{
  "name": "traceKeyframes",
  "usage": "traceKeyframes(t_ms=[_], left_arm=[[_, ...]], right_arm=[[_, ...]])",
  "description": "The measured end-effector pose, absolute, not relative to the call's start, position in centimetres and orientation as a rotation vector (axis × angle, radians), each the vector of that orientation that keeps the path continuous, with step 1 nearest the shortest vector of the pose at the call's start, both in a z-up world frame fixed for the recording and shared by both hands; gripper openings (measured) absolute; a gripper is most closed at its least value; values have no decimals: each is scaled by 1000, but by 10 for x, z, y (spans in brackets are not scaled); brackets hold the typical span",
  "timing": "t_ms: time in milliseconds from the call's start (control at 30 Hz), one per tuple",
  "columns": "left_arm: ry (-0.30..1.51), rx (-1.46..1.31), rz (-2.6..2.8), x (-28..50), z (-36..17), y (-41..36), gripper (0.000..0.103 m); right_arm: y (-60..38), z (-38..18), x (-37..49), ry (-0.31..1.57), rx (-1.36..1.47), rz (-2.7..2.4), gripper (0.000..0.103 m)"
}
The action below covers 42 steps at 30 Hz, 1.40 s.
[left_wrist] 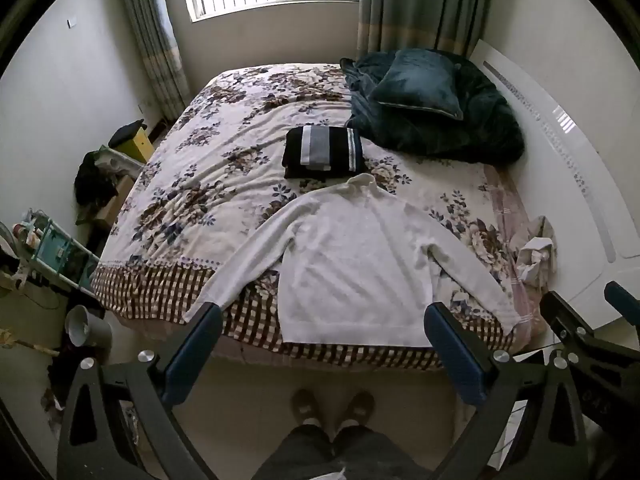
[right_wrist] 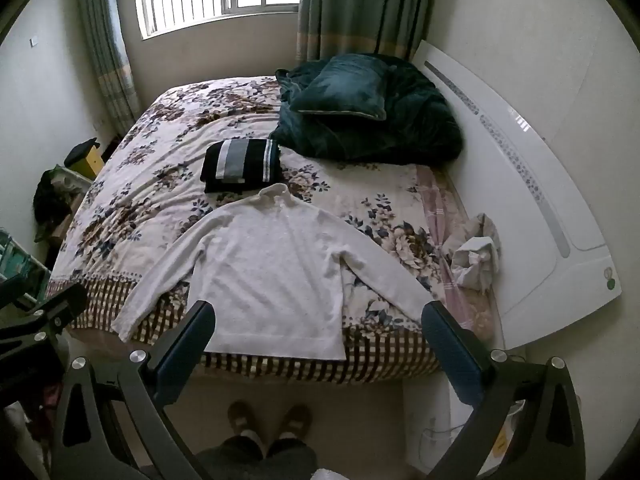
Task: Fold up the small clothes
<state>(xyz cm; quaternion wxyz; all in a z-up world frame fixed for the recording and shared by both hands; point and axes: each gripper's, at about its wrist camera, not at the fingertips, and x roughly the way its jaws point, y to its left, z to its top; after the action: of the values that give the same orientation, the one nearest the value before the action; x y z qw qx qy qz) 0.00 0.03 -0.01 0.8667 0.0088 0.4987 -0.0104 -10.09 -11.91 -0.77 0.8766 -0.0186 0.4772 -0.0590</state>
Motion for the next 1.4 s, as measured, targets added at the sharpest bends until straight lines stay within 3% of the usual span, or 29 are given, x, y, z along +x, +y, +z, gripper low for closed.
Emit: traceKeyframes(t_ms=[1400], left_arm=[[1037, 20, -21, 13, 18, 16, 103]], right_arm=[[-115, -1, -100, 1006, -40, -121, 103]])
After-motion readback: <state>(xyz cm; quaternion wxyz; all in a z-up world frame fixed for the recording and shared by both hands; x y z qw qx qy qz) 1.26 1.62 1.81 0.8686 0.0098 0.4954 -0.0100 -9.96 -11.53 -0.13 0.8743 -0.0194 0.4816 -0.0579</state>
